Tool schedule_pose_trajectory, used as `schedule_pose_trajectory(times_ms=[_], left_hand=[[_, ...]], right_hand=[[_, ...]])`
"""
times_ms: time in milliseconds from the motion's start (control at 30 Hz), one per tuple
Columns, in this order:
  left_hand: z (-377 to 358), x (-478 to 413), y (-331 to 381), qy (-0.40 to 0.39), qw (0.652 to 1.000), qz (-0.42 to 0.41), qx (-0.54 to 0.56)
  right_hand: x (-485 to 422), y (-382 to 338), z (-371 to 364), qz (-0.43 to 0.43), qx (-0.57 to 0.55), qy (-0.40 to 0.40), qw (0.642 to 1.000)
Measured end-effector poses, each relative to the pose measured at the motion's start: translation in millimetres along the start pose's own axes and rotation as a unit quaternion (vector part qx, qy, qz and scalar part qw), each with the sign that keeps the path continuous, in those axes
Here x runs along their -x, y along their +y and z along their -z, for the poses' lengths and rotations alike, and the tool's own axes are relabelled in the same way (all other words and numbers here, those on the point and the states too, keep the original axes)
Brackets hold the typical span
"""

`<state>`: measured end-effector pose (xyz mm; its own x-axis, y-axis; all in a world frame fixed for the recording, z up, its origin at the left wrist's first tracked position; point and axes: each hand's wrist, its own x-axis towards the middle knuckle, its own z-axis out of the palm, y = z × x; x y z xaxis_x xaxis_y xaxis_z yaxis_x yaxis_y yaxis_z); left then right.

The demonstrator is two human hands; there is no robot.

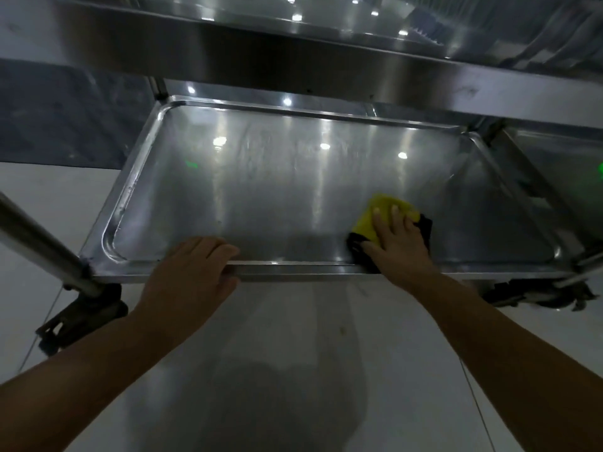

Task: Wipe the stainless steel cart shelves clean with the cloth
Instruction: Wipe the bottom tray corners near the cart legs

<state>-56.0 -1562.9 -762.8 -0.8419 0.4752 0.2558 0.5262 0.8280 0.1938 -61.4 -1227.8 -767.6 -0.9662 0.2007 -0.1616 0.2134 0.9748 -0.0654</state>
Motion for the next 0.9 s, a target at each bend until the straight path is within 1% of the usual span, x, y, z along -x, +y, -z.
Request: schedule_pose_trajectory(times_ms=[67,133,267,333,400,500,567,633,700,767,833,900], left_hand=[[5.9,5.0,-7.6,-0.005,1.0,0.015,0.002],[11.6,13.2,-19.4,-0.004,1.0,0.022,-0.007],[20.0,27.4,-38.9,0.036,0.996,0.081,-0.002],[21.5,31.4,-44.1,0.046,0.994,0.097,0.006],[21.8,35.0,-48.8,0.044,0.995,0.087,0.009],[23.8,38.5,-54.0,0.05,0.996,0.078,-0.001],[23.1,41.3,-56.1,0.055,0.996,0.075,-0.005],[23.3,44.2,-58.5,0.057,0.996,0.064,-0.009],[22.4,48.2,-63.6,0.054,0.997,0.054,-0.011],[21.5,54.6,-70.6,0.053,0.997,0.053,-0.006],[21.0,63.4,-76.2,0.045,0.997,0.059,0.003],[21.7,71.7,-80.7,0.034,0.997,0.062,0.005]], right_hand=[[-4.8,-46.2,-2.0,0.066,0.0,0.007,0.998],[-7.1,-94.3,-8.4,0.137,-0.012,-0.005,0.99],[1.2,-184.2,-17.3,0.27,-0.039,-0.039,0.961],[3.2,-205.8,-19.8,0.309,-0.049,-0.054,0.948],[2.0,-205.5,-19.7,0.324,-0.044,-0.065,0.943],[-7.5,-174.7,-17.8,0.3,-0.038,-0.046,0.952],[-19.1,-141.6,-13.0,0.239,-0.037,-0.035,0.97],[-29.3,-107.4,-3.4,0.159,-0.047,-0.033,0.986],[-37.2,-83.6,7.9,0.089,-0.078,-0.03,0.992],[-43.6,-83.2,15.9,0.035,-0.129,-0.019,0.991],[-51.5,-103.7,17.8,-0.002,-0.149,-0.023,0.989],[-59.5,-133.3,15.7,-0.005,-0.139,-0.033,0.99]])
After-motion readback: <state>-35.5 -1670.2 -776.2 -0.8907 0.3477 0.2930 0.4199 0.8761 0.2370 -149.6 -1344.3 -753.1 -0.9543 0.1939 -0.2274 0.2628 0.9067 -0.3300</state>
